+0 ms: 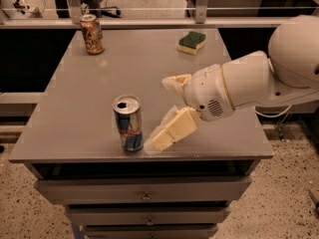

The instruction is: Pick redbull can

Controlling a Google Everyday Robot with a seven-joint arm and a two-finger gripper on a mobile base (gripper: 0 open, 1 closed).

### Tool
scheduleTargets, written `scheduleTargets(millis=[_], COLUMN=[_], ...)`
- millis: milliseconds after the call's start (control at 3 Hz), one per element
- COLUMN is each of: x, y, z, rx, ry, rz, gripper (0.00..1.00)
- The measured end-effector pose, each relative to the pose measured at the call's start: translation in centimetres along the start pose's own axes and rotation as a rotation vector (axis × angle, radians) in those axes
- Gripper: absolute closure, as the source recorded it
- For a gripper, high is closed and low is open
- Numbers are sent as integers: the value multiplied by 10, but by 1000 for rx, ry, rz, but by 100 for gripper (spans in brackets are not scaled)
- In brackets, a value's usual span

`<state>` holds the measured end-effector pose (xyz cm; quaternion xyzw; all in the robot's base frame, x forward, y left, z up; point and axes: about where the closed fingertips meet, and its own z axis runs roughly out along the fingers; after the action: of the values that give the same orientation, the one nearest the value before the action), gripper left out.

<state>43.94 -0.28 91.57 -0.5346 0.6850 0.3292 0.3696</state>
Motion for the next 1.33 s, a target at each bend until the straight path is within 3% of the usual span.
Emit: scheduleTargets(millis=[333,1000,1333], x=[-14,-19,-17], y=[18,37,34], z=[30,69,84], rx=[-36,-57,-45], ry=[-106,-205,-225], rz=[-36,-70,-67], gripper=[0,0,18])
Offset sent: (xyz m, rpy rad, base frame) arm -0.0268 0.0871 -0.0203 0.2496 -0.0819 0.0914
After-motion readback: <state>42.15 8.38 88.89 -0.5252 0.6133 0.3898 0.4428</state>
